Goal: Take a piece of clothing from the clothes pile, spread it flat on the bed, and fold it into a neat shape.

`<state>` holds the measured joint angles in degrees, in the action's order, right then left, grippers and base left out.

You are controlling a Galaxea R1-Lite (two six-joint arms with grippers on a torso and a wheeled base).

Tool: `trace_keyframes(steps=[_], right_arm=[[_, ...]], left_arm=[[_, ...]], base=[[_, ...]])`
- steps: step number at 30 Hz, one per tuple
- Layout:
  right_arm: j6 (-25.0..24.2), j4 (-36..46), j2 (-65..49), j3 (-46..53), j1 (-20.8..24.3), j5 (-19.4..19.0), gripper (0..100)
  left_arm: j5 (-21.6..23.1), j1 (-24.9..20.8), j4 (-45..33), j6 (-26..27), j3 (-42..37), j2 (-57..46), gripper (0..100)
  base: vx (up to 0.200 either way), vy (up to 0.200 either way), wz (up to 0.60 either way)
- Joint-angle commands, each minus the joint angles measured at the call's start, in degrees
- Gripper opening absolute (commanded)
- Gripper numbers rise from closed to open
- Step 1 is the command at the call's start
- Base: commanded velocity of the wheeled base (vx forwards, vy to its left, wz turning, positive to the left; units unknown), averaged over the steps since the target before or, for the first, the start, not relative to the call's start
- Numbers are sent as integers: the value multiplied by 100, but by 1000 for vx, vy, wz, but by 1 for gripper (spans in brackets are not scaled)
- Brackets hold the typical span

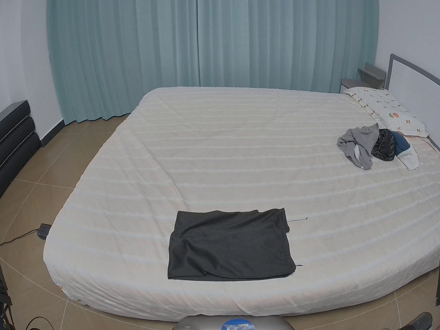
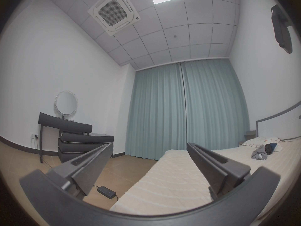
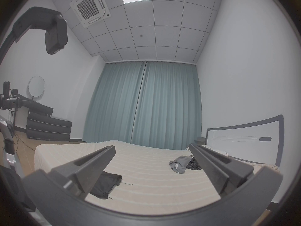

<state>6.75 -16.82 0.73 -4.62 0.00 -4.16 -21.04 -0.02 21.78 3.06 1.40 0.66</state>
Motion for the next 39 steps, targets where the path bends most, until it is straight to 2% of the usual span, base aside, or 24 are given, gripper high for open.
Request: trace_keyframes(steps=[1,7,11,12,13,17,18,19,22,25,30,34,36,39], right_arm=[[72,417,-73,453,0,64,100],[45,1260,-73,453,0,170,100],[81,1269,-73,444,-18,161,100],[124,1269,-73,444,-18,161,100],[133,1269,-73,444,-18,170,100],[133,1269,-73,444,-18,187,100],[204,1278,-73,444,-18,583,100],[247,1278,-73,444,-18,820,100],[309,1278,-73,444,-18,1136,100],[230,1296,-73,444,0,1128,100],[98,1419,-64,409,-18,873,100],[-78,1410,-64,418,-18,811,100],[-166,1427,-64,418,-18,811,100],[-130,1340,-73,453,0,802,100]], left_arm=[[461,2,-324,-60,-140,-57,100],[592,2,-623,-640,-140,-57,100],[592,2,-1150,-658,-140,-57,100],[592,2,-1598,-658,-140,-57,100],[601,2,-1721,-684,-140,-57,100],[610,2,-1721,-684,-140,-57,100],[636,2,-1757,-640,-140,-57,100],[715,2,-1765,-631,-140,-66,100],[926,2,-1827,-552,-140,-66,100],[944,2,-1880,-385,-140,-66,100],[935,2,-1897,-455,-140,-57,100],[979,2,-1888,-438,-140,-57,100],[1322,-6,-1915,-464,-131,-39,100],[1383,-6,-1932,-482,-140,-48,100]], base=[[0,0,0],[0,0,0],[0,0,0],[0,0,0],[0,0,0],[0,0,0],[0,0,0],[0,0,0],[0,0,0],[0,0,0],[0,0,0],[0,0,0],[0,0,0],[0,0,0]])
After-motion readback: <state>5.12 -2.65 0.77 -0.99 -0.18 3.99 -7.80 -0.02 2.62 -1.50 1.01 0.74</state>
